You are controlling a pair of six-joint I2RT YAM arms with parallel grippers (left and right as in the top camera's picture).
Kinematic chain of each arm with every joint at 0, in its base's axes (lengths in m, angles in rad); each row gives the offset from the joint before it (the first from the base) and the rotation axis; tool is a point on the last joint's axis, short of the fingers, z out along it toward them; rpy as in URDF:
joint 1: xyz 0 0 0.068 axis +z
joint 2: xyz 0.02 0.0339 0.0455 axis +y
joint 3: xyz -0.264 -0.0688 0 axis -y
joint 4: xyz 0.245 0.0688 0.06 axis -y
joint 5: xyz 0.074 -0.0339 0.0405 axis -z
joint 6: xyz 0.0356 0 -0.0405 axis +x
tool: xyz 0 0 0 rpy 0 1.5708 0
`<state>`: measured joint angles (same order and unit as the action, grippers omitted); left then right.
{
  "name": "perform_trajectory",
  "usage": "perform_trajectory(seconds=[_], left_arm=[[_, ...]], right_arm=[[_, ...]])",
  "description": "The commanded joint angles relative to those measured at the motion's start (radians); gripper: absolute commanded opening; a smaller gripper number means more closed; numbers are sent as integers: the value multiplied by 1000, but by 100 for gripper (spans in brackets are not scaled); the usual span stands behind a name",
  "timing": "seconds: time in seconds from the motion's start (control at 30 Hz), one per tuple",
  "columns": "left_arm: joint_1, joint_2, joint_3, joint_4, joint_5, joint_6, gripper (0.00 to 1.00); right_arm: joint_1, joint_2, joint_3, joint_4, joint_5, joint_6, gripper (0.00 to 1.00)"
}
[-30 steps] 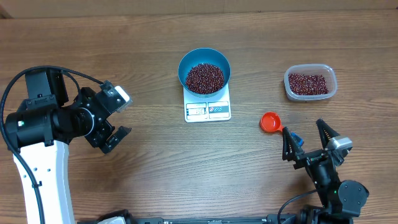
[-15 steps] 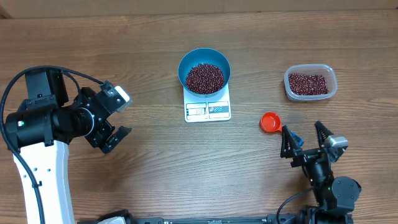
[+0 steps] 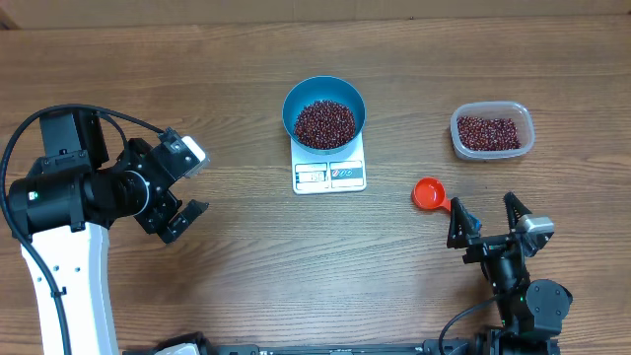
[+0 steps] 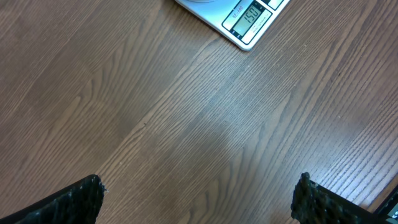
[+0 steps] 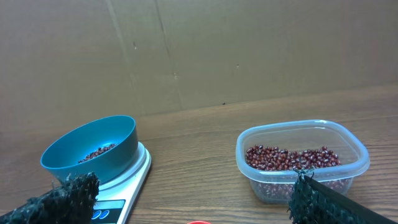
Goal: Scoop item into bowl and weigh 150g on scale
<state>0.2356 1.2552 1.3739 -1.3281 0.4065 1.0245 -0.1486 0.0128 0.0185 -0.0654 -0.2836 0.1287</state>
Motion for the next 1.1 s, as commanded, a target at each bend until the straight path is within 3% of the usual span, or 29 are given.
perform_trajectory(seconds=[0.0,1.07], left_arm=[[0,2,2,-3,-3,34,100],[0,2,2,-2,-3,34,100]], right_arm=[[6,-11,-11,0,14,-14,100],[3,-10,-10,1,66,-32,100]])
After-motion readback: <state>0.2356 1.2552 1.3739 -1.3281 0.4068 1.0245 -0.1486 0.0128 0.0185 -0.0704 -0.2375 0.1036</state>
